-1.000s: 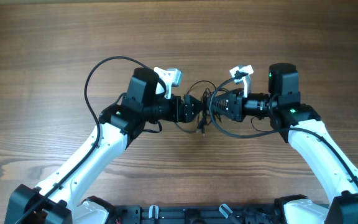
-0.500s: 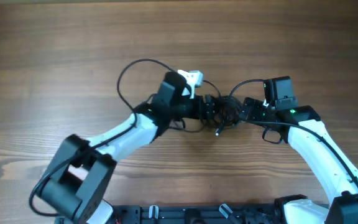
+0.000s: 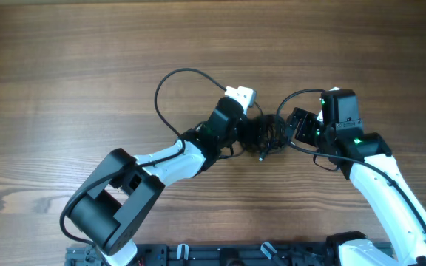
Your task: Untangle cables
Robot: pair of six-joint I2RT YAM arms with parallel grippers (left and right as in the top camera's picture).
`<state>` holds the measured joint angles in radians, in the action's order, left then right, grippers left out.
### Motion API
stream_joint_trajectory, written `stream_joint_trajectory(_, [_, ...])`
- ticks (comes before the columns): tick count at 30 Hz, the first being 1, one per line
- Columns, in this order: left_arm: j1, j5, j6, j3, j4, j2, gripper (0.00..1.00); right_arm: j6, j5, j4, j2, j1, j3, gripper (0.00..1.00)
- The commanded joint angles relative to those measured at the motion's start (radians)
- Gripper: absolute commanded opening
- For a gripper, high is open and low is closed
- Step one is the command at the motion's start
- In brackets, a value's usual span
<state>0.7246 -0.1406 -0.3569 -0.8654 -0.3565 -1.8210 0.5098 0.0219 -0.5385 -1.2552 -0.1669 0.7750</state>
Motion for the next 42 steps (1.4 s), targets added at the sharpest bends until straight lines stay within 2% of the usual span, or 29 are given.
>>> stream_joint_trajectory(1, [0.005, 0.034, 0.347, -0.005, 0.002, -0.015, 0.76, 0.043, 0.025, 0.000, 0.016, 0.005, 0.005, 0.99])
stream_joint_trajectory(6, [0.006, 0.018, 0.438, -0.005, 0.008, -0.022, 0.87, 0.076, 0.025, 0.004, 0.016, 0.005, 0.005, 0.99])
stream_joint_trajectory(10, [0.021, 0.004, 0.508, -0.005, -0.009, -0.075, 0.85, 0.097, 0.025, 0.022, 0.016, 0.005, 0.005, 0.99])
stream_joint_trajectory(14, [0.043, 0.003, 0.507, -0.005, -0.057, -0.126, 0.85, 0.096, 0.025, 0.025, 0.016, 0.005, 0.005, 0.99])
stream_joint_trajectory(16, [0.051, 0.004, 0.507, -0.005, -0.078, -0.145, 0.72, 0.096, 0.025, 0.023, 0.016, 0.005, 0.005, 0.99])
stream_joint_trajectory(18, [0.050, 0.005, 0.507, -0.005, -0.074, -0.144, 0.40, 0.095, 0.024, 0.021, 0.016, 0.005, 0.005, 0.99])
stream_joint_trajectory(19, [0.047, 0.005, 0.506, -0.005, -0.074, -0.140, 0.11, 0.094, 0.025, 0.020, 0.016, 0.005, 0.005, 0.99])
stream_joint_trajectory(20, [0.042, 0.005, 0.487, -0.005, -0.065, -0.131, 0.04, 0.092, 0.024, 0.019, 0.016, 0.005, 0.005, 0.99])
stream_joint_trajectory(22, [0.026, 0.008, 0.472, -0.005, -0.011, -0.078, 0.04, 0.092, 0.021, 0.011, 0.016, 0.005, 0.005, 0.99])
stream_joint_trajectory(23, [0.019, 0.008, 0.462, -0.005, 0.024, -0.036, 0.04, 0.092, 0.026, 0.010, 0.015, 0.004, 0.003, 0.96])
stream_joint_trajectory(24, [0.009, 0.007, 0.406, -0.005, 0.061, 0.022, 0.04, 0.073, 0.043, 0.010, 0.013, 0.004, 0.003, 0.91])
stream_joint_trajectory(28, [-0.040, -0.010, 0.214, -0.005, 0.247, 0.204, 0.04, -0.102, 0.187, 0.017, -0.029, 0.004, 0.003, 0.84])
stream_joint_trajectory(30, [-0.059, -0.053, 0.153, -0.005, 0.293, 0.229, 0.04, -0.131, 0.183, 0.024, -0.079, 0.004, 0.003, 0.81])
stream_joint_trajectory(32, [-0.069, -0.084, 0.103, -0.004, 0.342, 0.222, 0.11, -0.171, 0.183, 0.045, -0.142, 0.004, 0.003, 0.80])
stream_joint_trajectory(34, [-0.068, -0.085, 0.015, -0.004, 0.387, 0.208, 0.24, -0.196, 0.189, 0.072, -0.224, 0.004, 0.003, 0.72])
stream_joint_trajectory(36, [-0.068, -0.084, -0.105, -0.004, 0.415, 0.179, 0.27, -0.199, 0.186, 0.092, -0.290, 0.004, 0.003, 0.65])
stream_joint_trajectory(37, [-0.068, -0.084, -0.134, -0.004, 0.422, 0.167, 0.27, -0.196, 0.187, 0.109, -0.316, 0.004, 0.003, 0.54])
stream_joint_trajectory(39, [-0.062, -0.087, -0.154, -0.004, 0.423, 0.143, 0.26, -0.193, 0.195, 0.152, -0.358, 0.004, 0.003, 0.15])
stream_joint_trajectory(40, [-0.059, -0.087, -0.153, -0.004, 0.423, 0.138, 0.27, -0.193, 0.219, 0.160, -0.358, 0.004, 0.003, 0.04])
stream_joint_trajectory(42, [-0.059, -0.087, -0.153, -0.004, 0.429, 0.138, 0.27, -0.197, 0.257, 0.159, -0.327, 0.004, 0.008, 0.04])
